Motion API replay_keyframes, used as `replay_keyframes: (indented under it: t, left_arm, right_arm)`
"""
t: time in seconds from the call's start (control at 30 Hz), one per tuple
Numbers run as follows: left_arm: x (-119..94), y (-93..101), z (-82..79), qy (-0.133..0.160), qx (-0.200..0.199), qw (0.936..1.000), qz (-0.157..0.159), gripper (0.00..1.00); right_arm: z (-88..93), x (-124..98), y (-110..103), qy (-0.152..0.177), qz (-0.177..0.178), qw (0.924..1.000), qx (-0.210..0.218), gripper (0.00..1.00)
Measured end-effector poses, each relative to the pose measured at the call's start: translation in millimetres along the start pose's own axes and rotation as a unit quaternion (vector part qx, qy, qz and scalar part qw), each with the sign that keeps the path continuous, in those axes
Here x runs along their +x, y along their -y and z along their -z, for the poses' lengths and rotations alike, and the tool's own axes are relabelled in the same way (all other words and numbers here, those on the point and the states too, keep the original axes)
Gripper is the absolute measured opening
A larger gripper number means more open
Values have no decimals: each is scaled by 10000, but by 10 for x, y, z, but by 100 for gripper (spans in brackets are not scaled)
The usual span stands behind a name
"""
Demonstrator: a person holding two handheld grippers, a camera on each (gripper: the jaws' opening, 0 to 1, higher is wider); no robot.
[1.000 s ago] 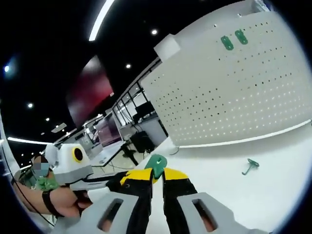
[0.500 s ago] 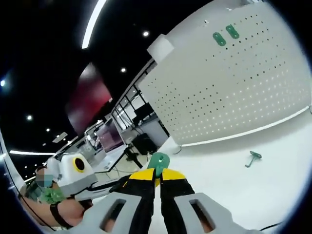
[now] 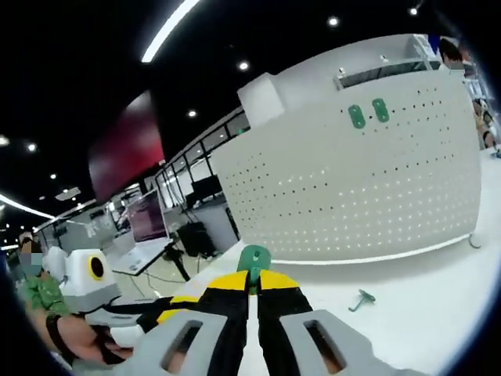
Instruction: Insert the hook assembly into the mounting plate slot until the hook locks in place.
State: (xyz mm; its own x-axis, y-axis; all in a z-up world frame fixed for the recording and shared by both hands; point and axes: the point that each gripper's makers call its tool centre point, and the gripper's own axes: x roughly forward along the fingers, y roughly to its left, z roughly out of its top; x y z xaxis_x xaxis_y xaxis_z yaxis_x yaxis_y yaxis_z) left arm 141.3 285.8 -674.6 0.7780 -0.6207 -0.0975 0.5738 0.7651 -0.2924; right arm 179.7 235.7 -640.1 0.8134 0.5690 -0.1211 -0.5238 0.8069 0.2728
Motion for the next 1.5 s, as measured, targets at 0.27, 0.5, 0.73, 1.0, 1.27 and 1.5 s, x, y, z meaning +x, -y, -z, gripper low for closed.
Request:
replay_keyframes:
  t: [0.27, 0.5, 0.73, 1.0, 1.27, 1.5]
  left_arm:
    - [-135, 119, -28, -5, 137, 9999, 74, 20]
    - [-272, 158, -136, 117, 275, 9995, 97, 27]
    - [-357, 152, -177, 123, 454, 9989, 93, 37]
    - [-389, 150, -228, 105, 664, 9976, 153, 51]
    - [-389, 133, -316, 168, 753, 9969, 136, 63]
    - [-380, 112, -328, 157, 790, 9967, 133, 67]
  right_arm:
    - [-227, 21, 115, 162, 341, 9976, -581, 1]
    - [-464, 92, 230, 373, 565, 9947, -768, 1]
    - [-736, 210, 354, 565, 833, 9903, -956, 1]
    - [-1085, 397, 443, 842, 1038, 9832, -1245, 1]
    - [-1326, 582, 567, 1029, 1314, 9755, -1437, 1]
    - [-1510, 720, 709, 1117, 1440, 9707, -1568, 1]
